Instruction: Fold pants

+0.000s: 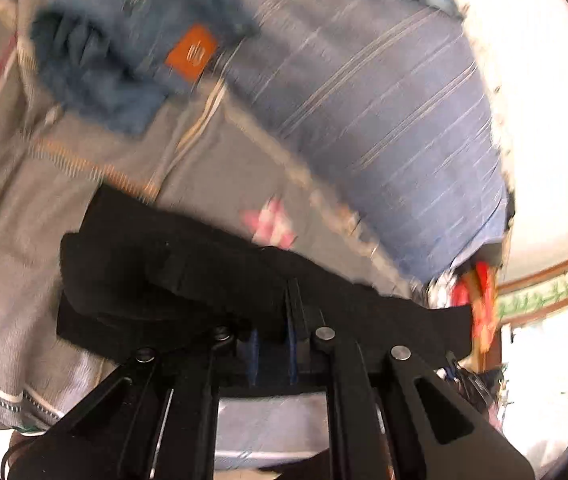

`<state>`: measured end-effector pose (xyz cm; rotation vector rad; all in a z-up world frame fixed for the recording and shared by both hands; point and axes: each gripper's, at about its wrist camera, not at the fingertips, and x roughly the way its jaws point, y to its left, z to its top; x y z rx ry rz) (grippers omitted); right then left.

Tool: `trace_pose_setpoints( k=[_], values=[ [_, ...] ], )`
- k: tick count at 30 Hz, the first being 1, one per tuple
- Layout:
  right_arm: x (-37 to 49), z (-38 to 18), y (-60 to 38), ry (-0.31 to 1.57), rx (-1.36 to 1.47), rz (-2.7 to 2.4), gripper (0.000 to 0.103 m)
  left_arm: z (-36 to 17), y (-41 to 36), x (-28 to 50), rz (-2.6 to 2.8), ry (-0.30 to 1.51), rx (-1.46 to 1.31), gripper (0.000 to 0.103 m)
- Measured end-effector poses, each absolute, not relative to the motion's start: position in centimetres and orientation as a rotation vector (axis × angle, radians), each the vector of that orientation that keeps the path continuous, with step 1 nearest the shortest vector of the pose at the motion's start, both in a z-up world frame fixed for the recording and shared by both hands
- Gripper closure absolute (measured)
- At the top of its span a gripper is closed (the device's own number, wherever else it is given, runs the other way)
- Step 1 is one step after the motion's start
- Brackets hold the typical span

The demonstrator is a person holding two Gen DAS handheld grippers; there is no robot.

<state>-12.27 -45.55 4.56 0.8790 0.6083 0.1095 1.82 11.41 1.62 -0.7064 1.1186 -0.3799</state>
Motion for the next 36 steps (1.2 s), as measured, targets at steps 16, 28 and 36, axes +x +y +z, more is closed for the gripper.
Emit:
trace_pose_setpoints(
  k=[16,28,36],
  values=[
    [-16.6,-6.0,-46.6,0.824,1.053,-0.023,0.087,-3.1,11.5,-1.3,-0.391,1.286,-0.709,0.076],
    [-19.5,-8.6,-47.2,0.830,1.252,-0.071,0.038,-5.2,10.5,-1.8,-0.391,1.296,-0.752,0.023],
    [-18.8,-9.8,-46.3,0.871,1.308,-0.084,0.038,-4.8,10.5,-1.5,-0.374,1.286,-0.741,0.023]
  ],
)
